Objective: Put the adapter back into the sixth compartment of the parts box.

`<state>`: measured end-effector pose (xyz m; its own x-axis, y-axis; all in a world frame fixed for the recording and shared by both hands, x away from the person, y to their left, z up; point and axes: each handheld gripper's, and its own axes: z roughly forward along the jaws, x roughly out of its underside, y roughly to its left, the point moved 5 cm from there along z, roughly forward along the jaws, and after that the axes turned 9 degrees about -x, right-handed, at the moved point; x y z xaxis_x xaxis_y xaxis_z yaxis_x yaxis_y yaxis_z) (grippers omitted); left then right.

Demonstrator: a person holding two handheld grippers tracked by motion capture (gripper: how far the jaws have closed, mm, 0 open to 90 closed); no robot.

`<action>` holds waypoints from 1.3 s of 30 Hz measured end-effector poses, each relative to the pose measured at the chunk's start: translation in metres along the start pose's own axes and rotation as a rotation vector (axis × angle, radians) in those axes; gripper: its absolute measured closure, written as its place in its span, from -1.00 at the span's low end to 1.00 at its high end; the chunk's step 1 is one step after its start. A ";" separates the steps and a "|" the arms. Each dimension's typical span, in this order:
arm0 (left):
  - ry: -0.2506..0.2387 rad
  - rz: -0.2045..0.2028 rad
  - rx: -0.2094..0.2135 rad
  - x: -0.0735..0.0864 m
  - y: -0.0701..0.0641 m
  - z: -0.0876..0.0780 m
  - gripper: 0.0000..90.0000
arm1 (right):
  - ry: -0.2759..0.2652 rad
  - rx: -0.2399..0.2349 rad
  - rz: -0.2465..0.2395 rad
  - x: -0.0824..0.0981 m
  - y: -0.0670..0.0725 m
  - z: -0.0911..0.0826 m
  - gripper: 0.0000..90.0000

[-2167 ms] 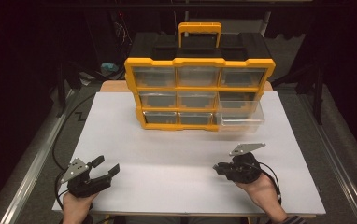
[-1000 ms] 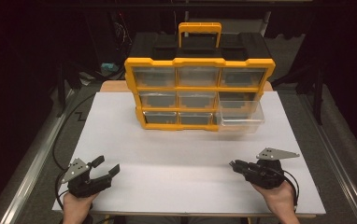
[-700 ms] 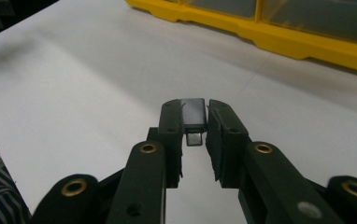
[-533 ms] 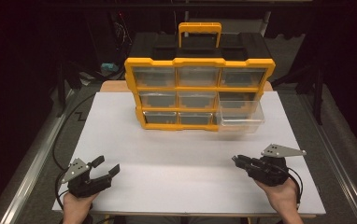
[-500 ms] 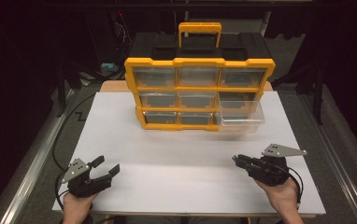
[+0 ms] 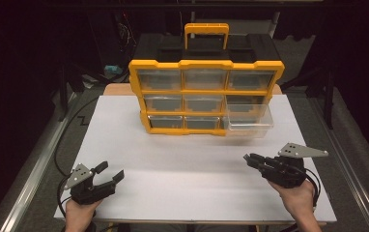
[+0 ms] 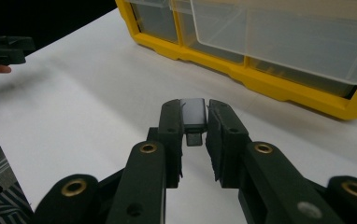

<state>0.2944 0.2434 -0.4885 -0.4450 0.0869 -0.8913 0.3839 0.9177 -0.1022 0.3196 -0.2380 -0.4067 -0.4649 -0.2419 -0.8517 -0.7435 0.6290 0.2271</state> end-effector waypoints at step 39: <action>0.000 0.001 0.002 0.000 0.000 0.000 -0.41 | -0.071 0.013 -0.077 -0.059 0.005 -0.025 0.71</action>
<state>0.2946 0.2432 -0.4885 -0.4448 0.0882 -0.8913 0.3860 0.9168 -0.1019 0.3312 -0.2386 -0.3436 -0.3714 -0.2371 -0.8977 -0.7689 0.6205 0.1543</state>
